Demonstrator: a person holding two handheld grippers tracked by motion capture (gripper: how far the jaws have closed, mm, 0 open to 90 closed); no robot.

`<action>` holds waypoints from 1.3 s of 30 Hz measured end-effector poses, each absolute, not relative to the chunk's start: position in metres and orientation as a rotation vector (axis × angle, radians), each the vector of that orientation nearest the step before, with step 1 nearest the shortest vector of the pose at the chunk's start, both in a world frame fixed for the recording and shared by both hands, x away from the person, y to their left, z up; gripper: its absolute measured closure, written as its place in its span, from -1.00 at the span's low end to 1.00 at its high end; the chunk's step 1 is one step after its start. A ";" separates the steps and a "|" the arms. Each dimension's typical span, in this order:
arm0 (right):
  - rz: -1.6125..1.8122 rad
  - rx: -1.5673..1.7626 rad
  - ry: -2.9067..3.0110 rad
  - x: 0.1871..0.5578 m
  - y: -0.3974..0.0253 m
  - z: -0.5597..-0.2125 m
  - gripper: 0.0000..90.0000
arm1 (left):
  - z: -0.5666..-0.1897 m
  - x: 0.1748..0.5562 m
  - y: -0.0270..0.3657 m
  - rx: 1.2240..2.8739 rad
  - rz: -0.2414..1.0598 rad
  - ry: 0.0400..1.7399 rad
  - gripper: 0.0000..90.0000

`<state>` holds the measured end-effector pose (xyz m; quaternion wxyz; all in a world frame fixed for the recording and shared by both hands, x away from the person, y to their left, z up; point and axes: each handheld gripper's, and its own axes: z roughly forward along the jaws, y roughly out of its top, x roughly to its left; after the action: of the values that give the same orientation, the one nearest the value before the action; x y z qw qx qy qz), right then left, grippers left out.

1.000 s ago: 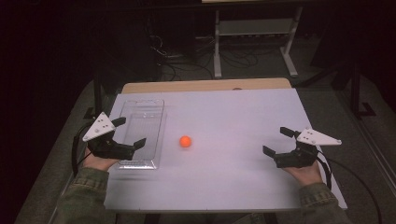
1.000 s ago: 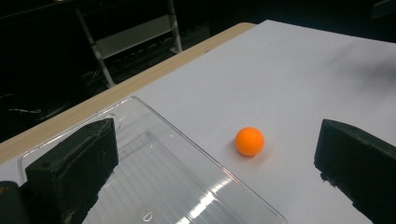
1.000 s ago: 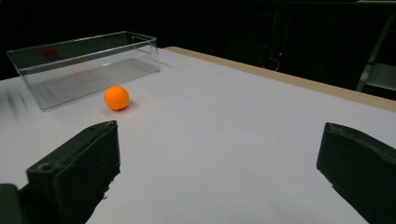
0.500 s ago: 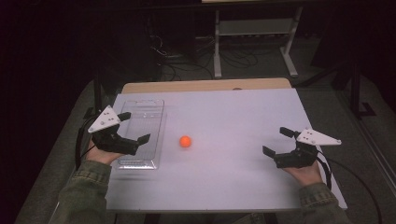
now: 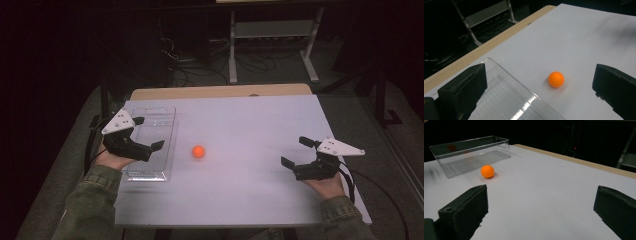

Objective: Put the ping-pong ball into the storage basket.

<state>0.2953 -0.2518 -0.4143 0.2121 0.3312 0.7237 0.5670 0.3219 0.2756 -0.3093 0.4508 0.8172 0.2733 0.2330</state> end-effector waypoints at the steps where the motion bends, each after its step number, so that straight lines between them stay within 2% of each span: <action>1: 1.575 0.920 2.010 0.295 -0.252 -0.414 -1.00 | -0.309 0.322 0.275 2.023 0.574 0.671 -1.00; 39: 1.577 0.915 2.026 0.296 -0.251 -0.415 -1.00 | -0.295 0.357 0.237 2.163 0.510 0.579 -1.00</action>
<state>0.2956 -0.2506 -0.4152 0.2065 0.3286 0.7272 0.5663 0.3567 0.2366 -0.2953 0.4100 0.8591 0.2298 0.2027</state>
